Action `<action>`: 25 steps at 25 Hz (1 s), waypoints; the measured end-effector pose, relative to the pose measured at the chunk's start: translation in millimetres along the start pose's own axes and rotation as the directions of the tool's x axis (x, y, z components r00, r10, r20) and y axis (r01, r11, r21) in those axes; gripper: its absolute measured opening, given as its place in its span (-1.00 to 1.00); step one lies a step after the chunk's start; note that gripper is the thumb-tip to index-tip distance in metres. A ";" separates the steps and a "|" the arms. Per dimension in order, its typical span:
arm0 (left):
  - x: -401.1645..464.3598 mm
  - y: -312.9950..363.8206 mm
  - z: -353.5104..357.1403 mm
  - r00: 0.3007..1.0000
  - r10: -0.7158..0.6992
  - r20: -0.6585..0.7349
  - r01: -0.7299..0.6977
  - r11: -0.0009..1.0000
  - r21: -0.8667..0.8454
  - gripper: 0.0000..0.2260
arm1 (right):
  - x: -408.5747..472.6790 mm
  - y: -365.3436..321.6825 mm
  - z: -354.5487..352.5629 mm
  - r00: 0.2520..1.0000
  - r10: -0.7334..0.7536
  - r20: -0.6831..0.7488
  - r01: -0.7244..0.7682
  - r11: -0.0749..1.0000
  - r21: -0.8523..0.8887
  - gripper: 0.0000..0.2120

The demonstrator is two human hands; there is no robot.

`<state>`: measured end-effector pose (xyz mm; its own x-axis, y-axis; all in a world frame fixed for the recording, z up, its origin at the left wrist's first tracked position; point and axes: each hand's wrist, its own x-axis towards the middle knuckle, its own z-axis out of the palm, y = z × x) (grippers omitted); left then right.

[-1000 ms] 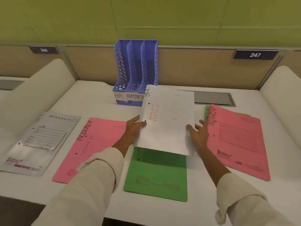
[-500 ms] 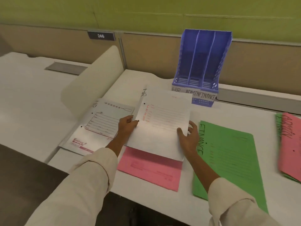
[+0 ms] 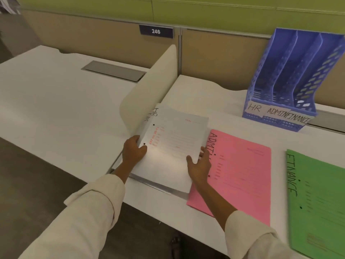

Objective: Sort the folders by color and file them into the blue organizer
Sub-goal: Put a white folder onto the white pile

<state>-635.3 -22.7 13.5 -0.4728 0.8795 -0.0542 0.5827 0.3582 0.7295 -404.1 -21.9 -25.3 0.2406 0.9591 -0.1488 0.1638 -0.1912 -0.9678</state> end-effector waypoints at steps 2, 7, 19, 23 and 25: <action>10.2 -23.6 -5.9 1.000 0.003 0.000 -0.003 0.991 0.136 -0.69 | -6.6 -0.4 18.8 0.998 0.019 0.057 -0.016 0.998 -0.053 -0.42; 22.3 -45.0 -6.1 0.999 -0.022 0.042 0.007 0.942 0.336 -0.66 | -9.8 3.3 40.0 0.993 0.022 0.120 0.005 0.977 -0.214 -0.61; 24.1 -55.6 5.8 0.986 0.118 0.122 -0.162 0.865 0.474 -0.55 | -18.7 -6.3 54.5 0.936 0.142 0.322 0.132 0.706 -0.696 -0.36; 25.8 -56.3 11.2 0.948 0.251 0.196 -0.319 0.763 0.562 -0.63 | -26.0 -4.3 54.5 0.908 0.128 0.399 0.245 0.610 -0.753 -0.34; 19.4 -57.0 20.1 0.907 0.306 0.288 -0.421 0.674 0.607 -0.65 | -30.3 -1.7 55.5 0.887 0.144 0.439 0.293 0.558 -0.776 -0.25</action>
<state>-664.4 -19.8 -42.9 -0.0598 0.9980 -0.0222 0.9930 0.0618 0.1007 -464.8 -39.1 -30.4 -0.1825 0.9146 -0.3608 0.9047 0.0125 -0.4259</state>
